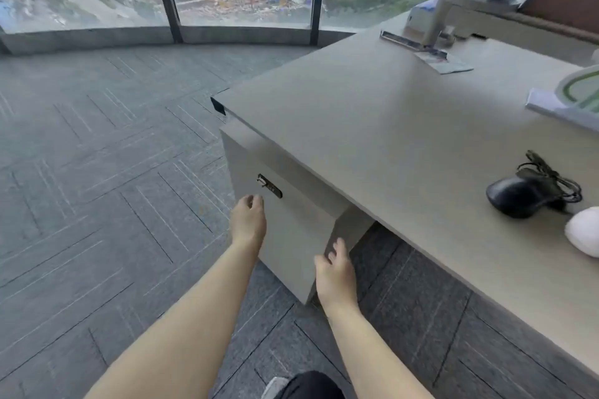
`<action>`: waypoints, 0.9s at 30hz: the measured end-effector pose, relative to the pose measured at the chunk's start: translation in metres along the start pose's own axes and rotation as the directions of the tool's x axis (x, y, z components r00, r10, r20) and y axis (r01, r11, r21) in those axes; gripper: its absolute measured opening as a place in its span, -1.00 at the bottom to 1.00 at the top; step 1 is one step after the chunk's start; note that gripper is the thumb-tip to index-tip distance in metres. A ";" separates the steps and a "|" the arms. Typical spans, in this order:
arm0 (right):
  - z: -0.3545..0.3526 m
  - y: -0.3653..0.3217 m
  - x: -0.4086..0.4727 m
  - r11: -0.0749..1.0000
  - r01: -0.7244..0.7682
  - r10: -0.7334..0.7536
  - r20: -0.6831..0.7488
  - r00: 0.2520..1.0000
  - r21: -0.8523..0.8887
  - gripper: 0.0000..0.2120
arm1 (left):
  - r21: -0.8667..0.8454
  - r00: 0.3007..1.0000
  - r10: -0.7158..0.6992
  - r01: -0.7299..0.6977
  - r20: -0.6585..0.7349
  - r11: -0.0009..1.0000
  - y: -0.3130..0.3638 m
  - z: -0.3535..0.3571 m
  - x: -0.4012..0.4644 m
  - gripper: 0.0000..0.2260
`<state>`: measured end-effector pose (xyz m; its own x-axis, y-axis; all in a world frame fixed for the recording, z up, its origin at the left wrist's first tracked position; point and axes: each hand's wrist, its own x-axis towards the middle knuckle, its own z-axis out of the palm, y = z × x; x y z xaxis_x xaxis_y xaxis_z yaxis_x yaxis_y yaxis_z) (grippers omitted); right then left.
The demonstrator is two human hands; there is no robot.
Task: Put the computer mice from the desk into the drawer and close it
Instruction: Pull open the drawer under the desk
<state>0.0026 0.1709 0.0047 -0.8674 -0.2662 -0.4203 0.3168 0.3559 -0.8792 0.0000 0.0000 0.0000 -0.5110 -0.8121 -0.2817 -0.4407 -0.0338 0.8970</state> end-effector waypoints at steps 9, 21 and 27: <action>0.009 0.000 0.023 0.996 0.022 -0.013 -0.100 0.995 0.088 -0.58 | -0.473 0.932 -0.349 0.351 0.095 0.808 0.014 0.029 0.065 -0.67; 0.010 0.007 -0.009 0.993 0.074 -0.075 -0.009 0.997 -0.089 -0.63 | -0.492 0.930 -0.368 0.325 0.010 0.808 -0.006 0.002 0.062 -0.76; 0.029 0.027 -0.058 0.976 0.127 -0.106 0.123 0.987 -0.176 -0.70 | -0.532 0.916 -0.399 0.323 -0.031 0.783 -0.045 -0.063 0.029 -0.85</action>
<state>0.0727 0.1703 -0.0010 -0.8424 -0.4104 -0.3493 0.1319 0.4714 -0.8720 0.0514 -0.0583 -0.0270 -0.2698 -0.7485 -0.6058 -0.1177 -0.5988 0.7922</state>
